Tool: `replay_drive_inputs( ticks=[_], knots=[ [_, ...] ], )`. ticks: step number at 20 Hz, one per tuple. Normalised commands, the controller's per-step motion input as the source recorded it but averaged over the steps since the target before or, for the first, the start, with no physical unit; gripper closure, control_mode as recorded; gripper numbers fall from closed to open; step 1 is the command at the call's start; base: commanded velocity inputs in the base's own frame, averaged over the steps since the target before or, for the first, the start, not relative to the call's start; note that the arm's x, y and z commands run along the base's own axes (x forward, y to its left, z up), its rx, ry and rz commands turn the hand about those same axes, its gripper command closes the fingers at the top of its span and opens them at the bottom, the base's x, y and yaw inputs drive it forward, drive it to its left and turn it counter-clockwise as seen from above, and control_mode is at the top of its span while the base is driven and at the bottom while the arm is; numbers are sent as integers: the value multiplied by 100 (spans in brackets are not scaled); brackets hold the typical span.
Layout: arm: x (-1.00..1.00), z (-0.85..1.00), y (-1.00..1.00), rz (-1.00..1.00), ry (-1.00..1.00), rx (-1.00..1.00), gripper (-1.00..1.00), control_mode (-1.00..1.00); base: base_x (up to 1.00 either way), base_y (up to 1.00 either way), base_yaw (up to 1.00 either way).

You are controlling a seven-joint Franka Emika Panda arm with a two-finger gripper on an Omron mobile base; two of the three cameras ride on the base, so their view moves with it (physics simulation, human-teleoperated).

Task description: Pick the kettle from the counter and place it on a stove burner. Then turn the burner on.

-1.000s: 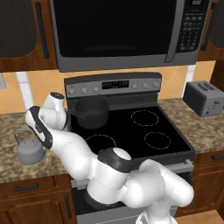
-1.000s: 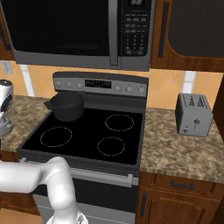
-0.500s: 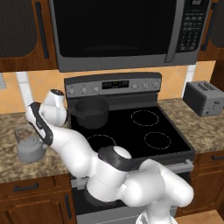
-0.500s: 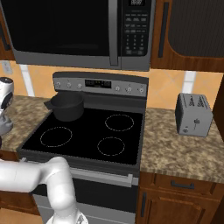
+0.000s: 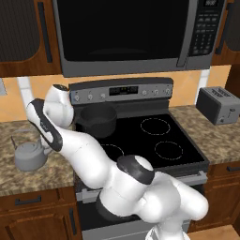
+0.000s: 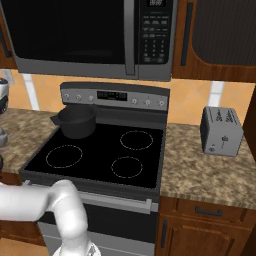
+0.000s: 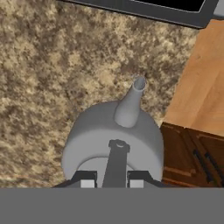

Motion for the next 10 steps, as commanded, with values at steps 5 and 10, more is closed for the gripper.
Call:
replay_drive_inputs(
  ticks=[5,10],
  knots=[
    [-72,45,-42,3,-6,6,100,-100,0,0,0],
    [-82,43,-64,0,0,5,100,-100,0,0,0]
  ],
)
